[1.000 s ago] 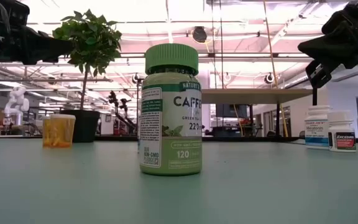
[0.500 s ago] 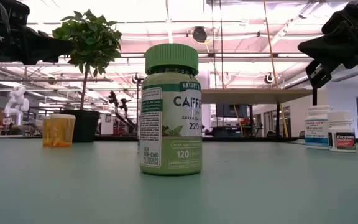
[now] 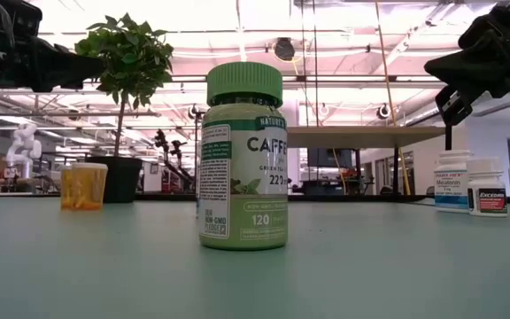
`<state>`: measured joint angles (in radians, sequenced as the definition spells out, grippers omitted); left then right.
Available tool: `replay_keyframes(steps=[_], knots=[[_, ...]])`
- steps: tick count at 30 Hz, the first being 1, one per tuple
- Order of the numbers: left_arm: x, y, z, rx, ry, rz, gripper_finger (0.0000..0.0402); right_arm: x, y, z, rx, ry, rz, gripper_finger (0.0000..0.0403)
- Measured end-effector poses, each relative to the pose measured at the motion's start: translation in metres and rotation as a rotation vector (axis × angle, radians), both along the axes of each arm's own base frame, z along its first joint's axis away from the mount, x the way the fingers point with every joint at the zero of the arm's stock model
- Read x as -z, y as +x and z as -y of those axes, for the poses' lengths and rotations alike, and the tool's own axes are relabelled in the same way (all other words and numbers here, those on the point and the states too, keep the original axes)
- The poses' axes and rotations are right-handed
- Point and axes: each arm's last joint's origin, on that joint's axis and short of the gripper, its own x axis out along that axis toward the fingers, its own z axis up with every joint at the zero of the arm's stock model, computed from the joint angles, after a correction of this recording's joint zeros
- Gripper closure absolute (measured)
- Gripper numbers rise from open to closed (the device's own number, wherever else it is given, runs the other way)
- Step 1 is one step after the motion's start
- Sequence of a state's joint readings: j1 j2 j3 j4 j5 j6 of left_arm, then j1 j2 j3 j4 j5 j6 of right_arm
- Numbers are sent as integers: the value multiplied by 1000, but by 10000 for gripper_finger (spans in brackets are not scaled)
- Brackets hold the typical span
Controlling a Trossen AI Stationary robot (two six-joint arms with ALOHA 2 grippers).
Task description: Pick and place medicine bottles onto shelf by color
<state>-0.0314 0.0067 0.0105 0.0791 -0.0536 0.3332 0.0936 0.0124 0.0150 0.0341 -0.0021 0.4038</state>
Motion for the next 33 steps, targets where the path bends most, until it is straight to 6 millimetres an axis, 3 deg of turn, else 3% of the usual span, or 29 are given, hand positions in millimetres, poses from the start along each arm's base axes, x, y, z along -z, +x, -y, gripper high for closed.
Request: replay_keyframes(steps=[4, 11, 21, 33], knots=[[0, 0, 0, 0, 0, 0, 366, 0, 0, 0, 1, -16, 1, 403], [0, 0, 0, 0, 0, 0, 366, 0, 0, 0, 4, -233, 22, 403], [0, 0, 0, 0, 0, 0, 366, 0, 0, 0, 4, -239, 23, 403], [0, 0, 0, 0, 0, 0, 366, -4, 0, 0, 2, 3, 46, 403]])
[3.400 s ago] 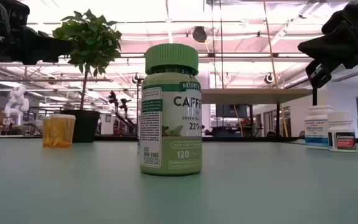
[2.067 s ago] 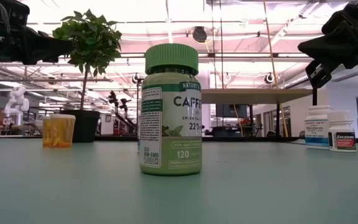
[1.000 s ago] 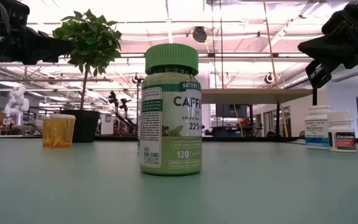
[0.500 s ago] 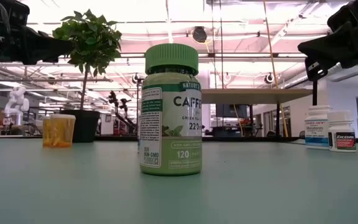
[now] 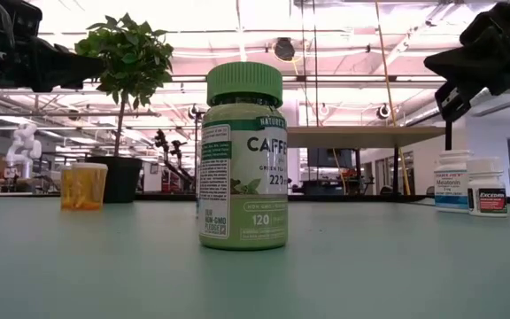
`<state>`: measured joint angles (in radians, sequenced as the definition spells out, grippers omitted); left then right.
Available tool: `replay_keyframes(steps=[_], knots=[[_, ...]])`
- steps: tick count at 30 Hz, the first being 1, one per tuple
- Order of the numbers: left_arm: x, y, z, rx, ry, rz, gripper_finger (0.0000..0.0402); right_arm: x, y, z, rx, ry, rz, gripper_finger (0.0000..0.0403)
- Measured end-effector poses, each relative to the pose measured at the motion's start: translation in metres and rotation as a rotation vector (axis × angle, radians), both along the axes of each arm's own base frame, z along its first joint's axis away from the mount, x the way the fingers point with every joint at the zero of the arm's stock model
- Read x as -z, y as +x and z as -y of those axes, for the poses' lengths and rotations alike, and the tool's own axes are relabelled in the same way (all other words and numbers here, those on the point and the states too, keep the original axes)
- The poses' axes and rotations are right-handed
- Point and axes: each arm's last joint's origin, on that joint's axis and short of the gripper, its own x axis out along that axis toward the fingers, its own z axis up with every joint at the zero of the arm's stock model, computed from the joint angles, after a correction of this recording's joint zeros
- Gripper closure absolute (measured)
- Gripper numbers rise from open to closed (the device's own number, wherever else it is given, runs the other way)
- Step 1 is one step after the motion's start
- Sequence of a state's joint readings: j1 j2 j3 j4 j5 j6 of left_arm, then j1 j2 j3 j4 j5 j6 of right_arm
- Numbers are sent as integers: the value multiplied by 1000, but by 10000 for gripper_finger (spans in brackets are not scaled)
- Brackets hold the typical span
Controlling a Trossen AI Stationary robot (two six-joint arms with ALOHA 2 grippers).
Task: Pick and place medicine bottles onto shelf by color
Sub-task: Put the top blue pill bottle on the shelf
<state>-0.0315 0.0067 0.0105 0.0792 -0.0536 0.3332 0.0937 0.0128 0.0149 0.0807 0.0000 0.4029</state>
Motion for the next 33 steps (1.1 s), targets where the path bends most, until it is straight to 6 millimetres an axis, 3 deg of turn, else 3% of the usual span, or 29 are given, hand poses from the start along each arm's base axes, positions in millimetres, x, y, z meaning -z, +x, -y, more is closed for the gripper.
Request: replay_keyframes(steps=[8, 16, 22, 27, 33], knots=[[0, 0, 0, 0, 1, 1, 366, -19, -3, 3, 120, -74, 198, 403], [0, 0, 0, 7, -89, 5, 366, -19, -3, 4, 161, -163, 207, 403], [-4, 0, -1, 1, -150, 48, 366, -15, -1, 11, 402, -206, 122, 400], [-15, -2, -2, -23, -175, 163, 366, -8, 6, 11, 422, -216, 35, 362], [-16, -3, -4, -75, -180, 177, 366, -5, 12, 14, 575, -244, -36, 282]])
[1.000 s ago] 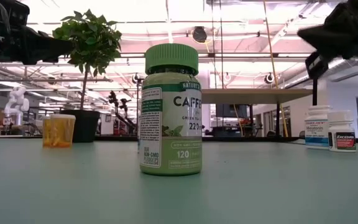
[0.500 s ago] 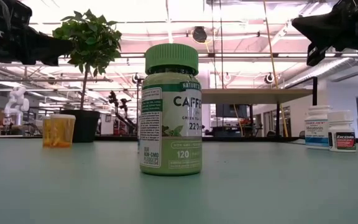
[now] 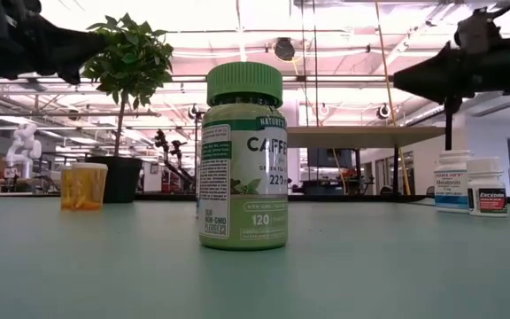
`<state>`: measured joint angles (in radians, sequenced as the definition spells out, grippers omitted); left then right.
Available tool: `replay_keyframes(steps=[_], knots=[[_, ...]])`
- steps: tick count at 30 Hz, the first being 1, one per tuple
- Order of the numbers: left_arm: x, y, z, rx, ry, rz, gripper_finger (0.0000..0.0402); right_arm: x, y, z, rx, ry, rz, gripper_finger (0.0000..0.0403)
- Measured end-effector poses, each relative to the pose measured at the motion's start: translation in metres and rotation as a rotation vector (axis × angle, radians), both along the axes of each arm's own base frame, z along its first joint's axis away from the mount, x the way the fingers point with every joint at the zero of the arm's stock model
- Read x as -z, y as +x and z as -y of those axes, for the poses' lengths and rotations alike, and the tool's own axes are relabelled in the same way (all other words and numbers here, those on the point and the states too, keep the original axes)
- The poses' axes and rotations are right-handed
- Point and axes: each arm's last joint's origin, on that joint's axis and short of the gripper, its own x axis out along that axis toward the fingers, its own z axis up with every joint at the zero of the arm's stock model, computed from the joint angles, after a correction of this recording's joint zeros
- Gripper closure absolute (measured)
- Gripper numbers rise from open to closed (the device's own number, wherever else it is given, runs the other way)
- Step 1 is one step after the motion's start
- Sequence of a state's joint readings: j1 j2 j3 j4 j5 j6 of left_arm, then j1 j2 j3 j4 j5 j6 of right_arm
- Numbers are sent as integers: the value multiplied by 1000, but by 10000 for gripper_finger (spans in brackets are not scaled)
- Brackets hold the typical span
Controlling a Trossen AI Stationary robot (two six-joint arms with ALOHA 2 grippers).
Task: Pick and place medicine bottles onto shelf by color
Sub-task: Put the top blue pill bottle on the shelf
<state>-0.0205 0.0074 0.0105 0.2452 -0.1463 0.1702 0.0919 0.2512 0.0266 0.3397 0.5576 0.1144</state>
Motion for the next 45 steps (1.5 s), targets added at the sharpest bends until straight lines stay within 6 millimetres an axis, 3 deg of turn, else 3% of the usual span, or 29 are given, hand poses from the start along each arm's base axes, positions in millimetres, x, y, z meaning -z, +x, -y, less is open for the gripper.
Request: replay_keyframes(steps=[4, 7, 11, 16, 23, 28, 32, 36, 45], knots=[[-1, 0, -3, -42, -75, 14, 366, 5, 5, 2, 92, -48, -152, 234], [-1, 3, -5, -82, -83, -34, 366, -24, 8, 4, 173, -76, -176, 210], [2, 10, -7, -111, -85, -99, 366, -50, 12, 7, 224, -74, -336, 191], [0, 20, -9, -131, -62, -94, 366, -72, 12, 8, 155, 128, -457, 182], [-11, 42, -18, -199, -46, -176, 366, -60, 15, 2, 11, 562, -627, 181], [-21, 65, -24, -224, -38, -264, 366, -41, 19, -1, 75, 729, -802, 181], [-25, 84, -26, -220, 32, -341, 353, -33, 23, -1, 124, 762, -872, 181], [-31, 99, -29, -230, 59, -369, 314, -30, 25, -1, 136, 749, -896, 181], [-29, 118, -31, -239, 66, -425, 231, -29, 23, -1, 140, 709, -927, 155]])
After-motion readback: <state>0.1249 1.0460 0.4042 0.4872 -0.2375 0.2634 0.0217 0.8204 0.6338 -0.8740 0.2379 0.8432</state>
